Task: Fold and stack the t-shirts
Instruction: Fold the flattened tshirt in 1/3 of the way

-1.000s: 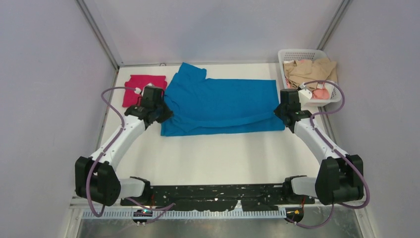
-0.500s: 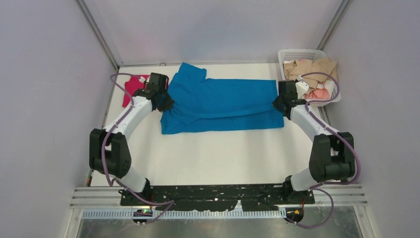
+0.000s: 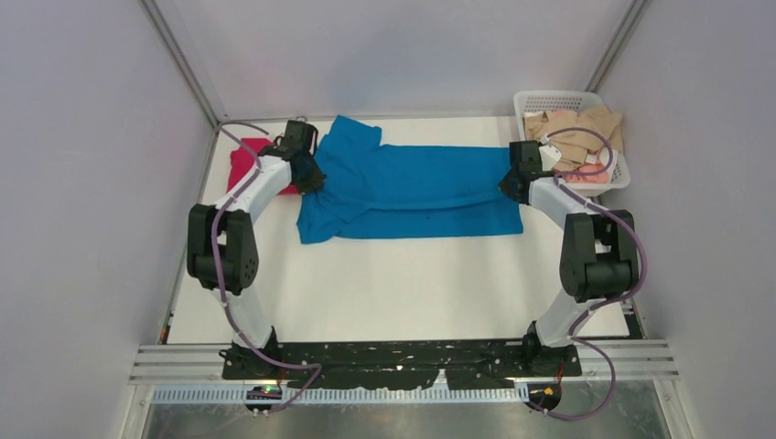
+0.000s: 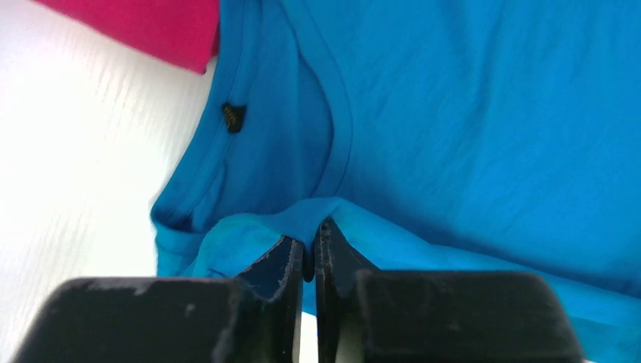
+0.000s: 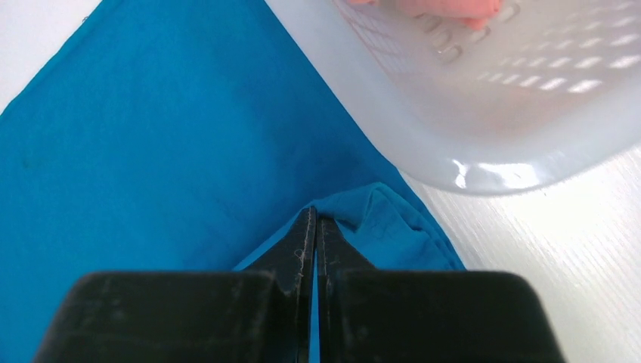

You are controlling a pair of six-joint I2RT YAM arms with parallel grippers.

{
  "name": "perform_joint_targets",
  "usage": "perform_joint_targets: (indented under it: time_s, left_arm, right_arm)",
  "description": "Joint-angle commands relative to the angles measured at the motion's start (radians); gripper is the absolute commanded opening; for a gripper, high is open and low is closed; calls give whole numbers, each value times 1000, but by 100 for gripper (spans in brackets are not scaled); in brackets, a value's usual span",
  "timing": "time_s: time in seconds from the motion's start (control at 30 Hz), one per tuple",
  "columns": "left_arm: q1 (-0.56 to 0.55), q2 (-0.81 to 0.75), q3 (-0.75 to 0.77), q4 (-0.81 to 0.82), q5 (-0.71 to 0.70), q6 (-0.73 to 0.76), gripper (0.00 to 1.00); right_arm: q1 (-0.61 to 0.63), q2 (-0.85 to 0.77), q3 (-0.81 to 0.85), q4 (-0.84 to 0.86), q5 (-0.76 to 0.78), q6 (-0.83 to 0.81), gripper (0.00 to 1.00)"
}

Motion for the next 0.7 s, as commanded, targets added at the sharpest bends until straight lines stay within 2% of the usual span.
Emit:
perform_joint_targets:
  time_s: [0.0, 0.03, 0.13, 0.17, 0.2, 0.23, 0.27, 0.3, 0.33, 0.37, 0.43, 0.67]
  left_arm:
    - [6, 84, 132, -54, -9, 36, 23]
    - [6, 101, 149, -60, -13, 38, 38]
    - [24, 137, 236, -94, -45, 39, 83]
    - [35, 145, 285, -128, -58, 31, 94]
    - [41, 145, 336, -158, -53, 33, 99]
    - [42, 140, 371, -178, -53, 43, 99]
    - [40, 125, 389, -185, -55, 47, 100]
    - [39, 91, 379, -179, -54, 49, 100]
    - [37, 61, 351, -162, -44, 48, 100]
    - [34, 26, 305, -138, -23, 48, 100]
    - [21, -38, 194, -77, 16, 54, 100]
    - [-30, -129, -122, 54, 143, 68, 100]
  right_arm:
    - [-3, 50, 92, 50, -7, -40, 8]
    - [-3, 67, 119, 49, 1, -50, 16]
    - [-4, 95, 177, 32, 35, -66, 29]
    - [-2, 96, 207, 21, 40, -74, 43]
    - [3, 83, 219, 14, 39, -80, 52]
    - [7, 71, 221, 17, 42, -102, 66]
    - [16, 45, 217, 12, 51, -109, 72]
    - [29, 32, 215, 3, 79, -117, 86]
    - [34, 1, 199, 3, 89, -127, 91]
    - [44, -12, 189, 0, 95, -146, 100]
    - [52, -53, 148, -2, 63, -157, 96]
    - [78, -106, -51, 32, -170, -157, 95]
